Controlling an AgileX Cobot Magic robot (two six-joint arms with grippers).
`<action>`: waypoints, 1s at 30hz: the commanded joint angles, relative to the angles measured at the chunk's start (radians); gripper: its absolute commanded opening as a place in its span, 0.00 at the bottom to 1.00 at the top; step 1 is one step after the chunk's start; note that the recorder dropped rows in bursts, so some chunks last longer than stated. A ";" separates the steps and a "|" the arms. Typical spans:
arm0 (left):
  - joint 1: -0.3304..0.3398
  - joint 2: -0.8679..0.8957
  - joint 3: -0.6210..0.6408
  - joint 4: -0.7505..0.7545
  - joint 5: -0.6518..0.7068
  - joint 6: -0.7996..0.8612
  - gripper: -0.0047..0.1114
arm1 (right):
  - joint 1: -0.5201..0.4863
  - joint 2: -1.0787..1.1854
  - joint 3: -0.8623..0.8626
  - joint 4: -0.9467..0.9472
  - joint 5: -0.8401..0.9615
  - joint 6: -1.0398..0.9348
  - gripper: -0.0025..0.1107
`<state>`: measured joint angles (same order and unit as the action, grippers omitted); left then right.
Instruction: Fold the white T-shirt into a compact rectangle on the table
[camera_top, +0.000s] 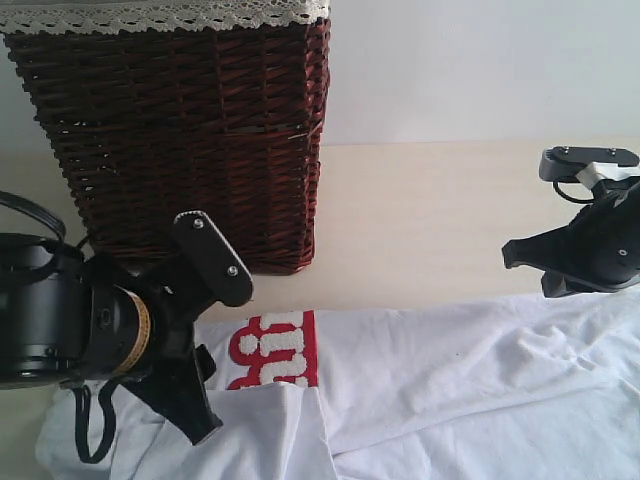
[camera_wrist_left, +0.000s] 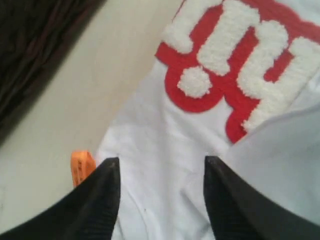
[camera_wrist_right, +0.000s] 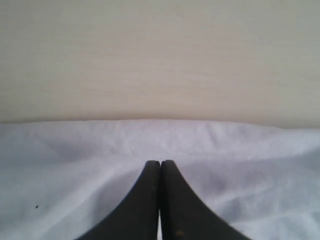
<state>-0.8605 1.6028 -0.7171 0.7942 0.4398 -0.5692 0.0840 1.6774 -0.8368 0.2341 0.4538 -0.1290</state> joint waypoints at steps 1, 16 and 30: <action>-0.008 -0.032 0.014 -0.265 0.132 -0.015 0.47 | -0.002 -0.006 0.003 0.003 -0.011 -0.008 0.02; 0.005 -0.196 0.219 -0.463 -0.109 -0.068 0.47 | -0.002 -0.006 0.003 0.105 -0.009 -0.101 0.02; 0.127 -0.243 0.474 -0.459 -0.353 -0.219 0.47 | -0.002 -0.006 0.003 0.180 0.005 -0.184 0.02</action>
<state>-0.7685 1.3648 -0.2779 0.3400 0.1715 -0.7678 0.0840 1.6774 -0.8368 0.4058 0.4575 -0.3017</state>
